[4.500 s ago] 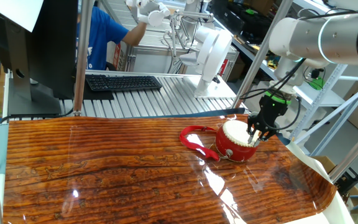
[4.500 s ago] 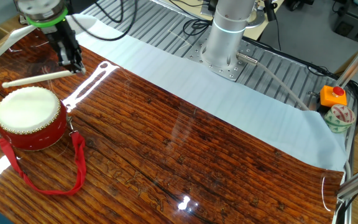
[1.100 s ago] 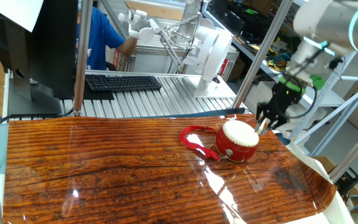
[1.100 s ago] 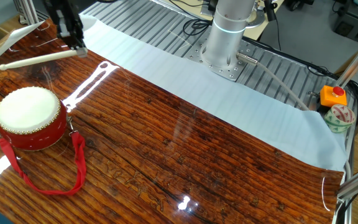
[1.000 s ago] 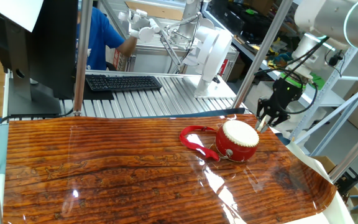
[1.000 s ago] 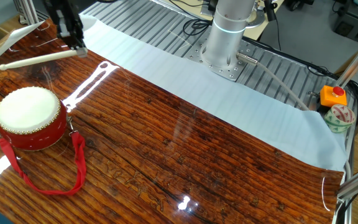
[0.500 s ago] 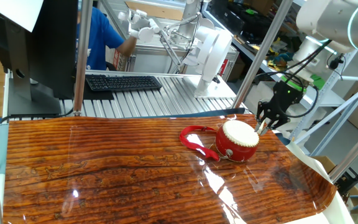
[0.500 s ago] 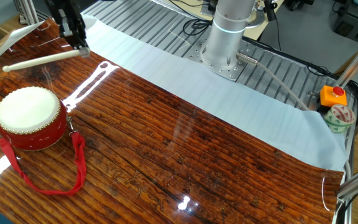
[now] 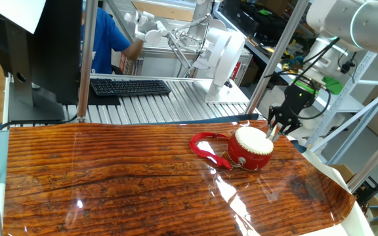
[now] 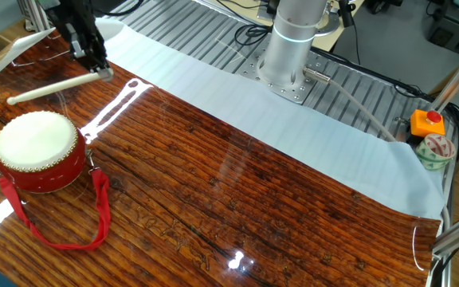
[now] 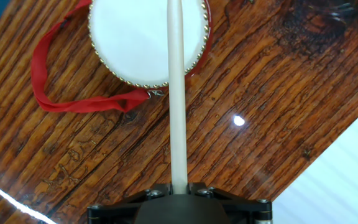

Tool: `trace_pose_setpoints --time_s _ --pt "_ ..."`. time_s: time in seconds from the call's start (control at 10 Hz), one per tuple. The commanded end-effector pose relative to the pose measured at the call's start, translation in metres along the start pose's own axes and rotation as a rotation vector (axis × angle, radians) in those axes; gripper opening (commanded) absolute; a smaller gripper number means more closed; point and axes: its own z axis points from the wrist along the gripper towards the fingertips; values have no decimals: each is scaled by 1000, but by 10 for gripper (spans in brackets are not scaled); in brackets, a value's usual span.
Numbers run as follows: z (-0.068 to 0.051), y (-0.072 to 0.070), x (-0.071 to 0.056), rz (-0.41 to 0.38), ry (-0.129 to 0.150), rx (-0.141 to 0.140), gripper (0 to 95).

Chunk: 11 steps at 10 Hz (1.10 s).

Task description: Play the drum

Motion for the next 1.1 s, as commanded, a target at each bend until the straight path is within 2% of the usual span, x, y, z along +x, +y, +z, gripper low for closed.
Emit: trace_pose_setpoints --time_s 0.1,0.2,0.3,0.4,0.5,0.8,1.1 --pt "2 2 -1 -12 33 -6 0" --pt "1 3 -1 -26 56 -2 0" --pt "0 5 -1 -50 73 14 0" --pt "-2 8 -2 -88 87 54 0" --pt "-5 11 -3 -87 90 64 0" --pt "-7 14 -3 -80 64 83 0" --pt "-10 14 5 -75 17 104 0"
